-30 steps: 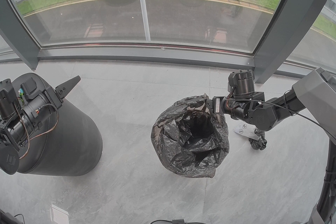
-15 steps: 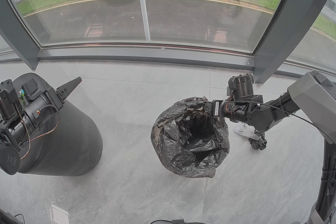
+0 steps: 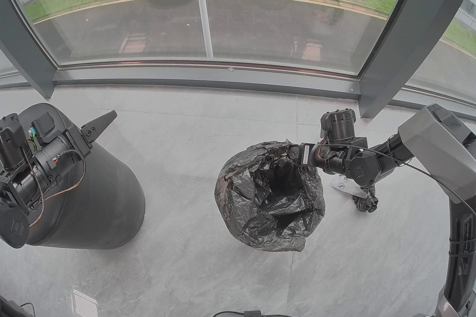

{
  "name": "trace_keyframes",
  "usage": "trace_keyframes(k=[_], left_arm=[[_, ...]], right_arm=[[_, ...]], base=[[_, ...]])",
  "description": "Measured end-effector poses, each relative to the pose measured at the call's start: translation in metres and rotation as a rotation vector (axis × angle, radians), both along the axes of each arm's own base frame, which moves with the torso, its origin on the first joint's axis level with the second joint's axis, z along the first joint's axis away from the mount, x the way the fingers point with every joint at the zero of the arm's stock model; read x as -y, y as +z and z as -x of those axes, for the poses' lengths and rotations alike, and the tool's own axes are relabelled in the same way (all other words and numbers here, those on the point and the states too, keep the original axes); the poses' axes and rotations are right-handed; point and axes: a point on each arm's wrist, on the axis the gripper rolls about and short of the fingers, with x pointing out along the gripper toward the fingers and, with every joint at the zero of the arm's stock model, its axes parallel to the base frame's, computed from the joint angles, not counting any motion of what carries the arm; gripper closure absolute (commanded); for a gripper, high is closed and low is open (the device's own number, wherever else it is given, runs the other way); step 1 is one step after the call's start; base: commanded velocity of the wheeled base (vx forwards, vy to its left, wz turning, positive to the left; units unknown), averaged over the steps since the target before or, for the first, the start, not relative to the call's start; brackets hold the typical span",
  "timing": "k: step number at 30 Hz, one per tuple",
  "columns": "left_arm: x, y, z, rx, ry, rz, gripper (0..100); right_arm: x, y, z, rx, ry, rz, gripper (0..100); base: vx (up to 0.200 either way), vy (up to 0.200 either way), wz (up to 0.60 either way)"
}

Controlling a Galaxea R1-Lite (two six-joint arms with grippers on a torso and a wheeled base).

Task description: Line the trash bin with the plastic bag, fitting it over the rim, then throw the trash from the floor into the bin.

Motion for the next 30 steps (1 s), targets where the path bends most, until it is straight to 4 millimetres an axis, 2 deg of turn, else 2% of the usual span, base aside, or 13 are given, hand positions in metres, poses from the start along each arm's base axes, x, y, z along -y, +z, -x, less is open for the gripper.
trace_keyframes(k=[6,23,26,30], left_arm=[[0.001,-0.001,0.0,-0.004,-0.002,0.0,0],[0.002,-0.004,0.0,-0.017,-0.009,-0.002,0],[0.002,-0.005,0.0,-0.018,-0.01,-0.002,0],[0.002,-0.005,0.0,-0.018,-0.009,-0.002,0]], right_arm=[[0.002,-0.01,-0.004,-0.025,0.005,-0.03,0],[0.003,-0.012,-0.006,-0.052,-0.004,-0.067,0],[-0.001,-0.004,0.002,-0.072,0.006,-0.076,0],[-0.005,0.018,0.016,-0.082,0.037,-0.103,0]], base=[[0.0,0.0,0.0],[0.0,0.0,0.0],[0.0,0.0,0.0],[0.0,0.0,0.0]])
